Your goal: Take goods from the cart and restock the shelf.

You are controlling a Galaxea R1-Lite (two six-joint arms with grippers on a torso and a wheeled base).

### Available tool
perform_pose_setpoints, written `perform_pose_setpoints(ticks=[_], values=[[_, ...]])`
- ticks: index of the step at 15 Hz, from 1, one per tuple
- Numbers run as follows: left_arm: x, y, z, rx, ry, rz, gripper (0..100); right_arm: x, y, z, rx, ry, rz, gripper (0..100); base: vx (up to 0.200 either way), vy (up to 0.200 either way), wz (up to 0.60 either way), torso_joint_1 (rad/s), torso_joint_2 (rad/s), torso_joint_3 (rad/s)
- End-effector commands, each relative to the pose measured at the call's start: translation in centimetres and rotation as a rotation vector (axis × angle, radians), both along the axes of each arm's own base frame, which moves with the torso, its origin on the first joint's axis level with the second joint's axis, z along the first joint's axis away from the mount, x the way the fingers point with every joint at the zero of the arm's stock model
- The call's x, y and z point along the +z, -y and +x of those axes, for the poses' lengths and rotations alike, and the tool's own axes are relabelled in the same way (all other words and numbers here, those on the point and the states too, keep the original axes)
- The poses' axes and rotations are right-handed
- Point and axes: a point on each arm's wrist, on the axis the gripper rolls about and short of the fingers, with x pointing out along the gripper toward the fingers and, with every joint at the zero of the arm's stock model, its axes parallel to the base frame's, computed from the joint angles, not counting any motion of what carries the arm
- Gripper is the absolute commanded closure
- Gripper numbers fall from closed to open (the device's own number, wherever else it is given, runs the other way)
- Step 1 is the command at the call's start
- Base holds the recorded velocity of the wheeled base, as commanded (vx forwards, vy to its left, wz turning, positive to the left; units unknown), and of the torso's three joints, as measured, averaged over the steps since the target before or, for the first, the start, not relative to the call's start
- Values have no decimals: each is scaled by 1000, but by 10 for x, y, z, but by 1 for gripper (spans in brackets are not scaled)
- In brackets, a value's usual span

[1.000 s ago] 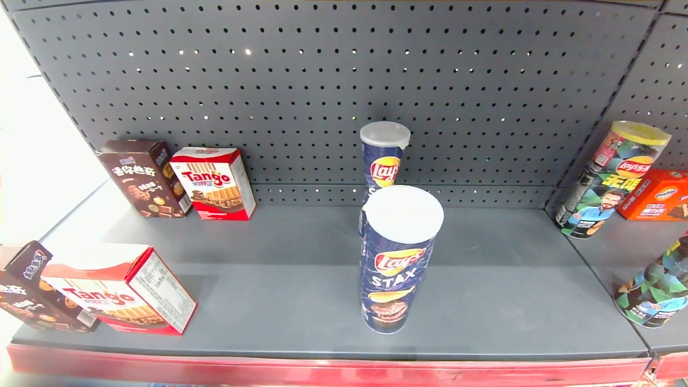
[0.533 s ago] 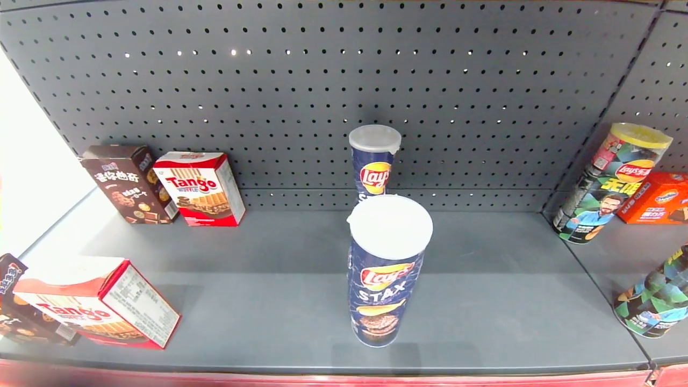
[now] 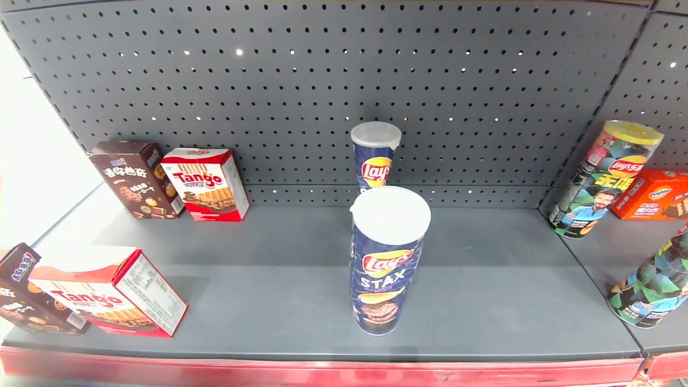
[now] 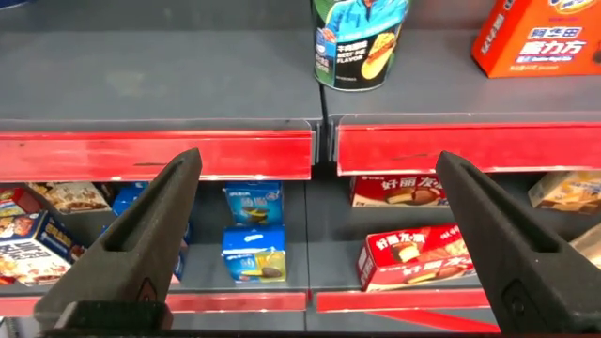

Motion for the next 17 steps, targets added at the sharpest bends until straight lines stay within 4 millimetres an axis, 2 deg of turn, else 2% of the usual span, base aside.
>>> perform_pose_setpoints(ticks=[1, 17], values=[[0, 0, 0, -1, -1, 2, 0, 0, 0, 0, 0, -1, 0, 0, 0, 0, 0, 0, 0, 0], [0, 0, 0, -1, 2, 2, 0, 0, 0, 0, 0, -1, 0, 0, 0, 0, 0, 0, 0, 0]])
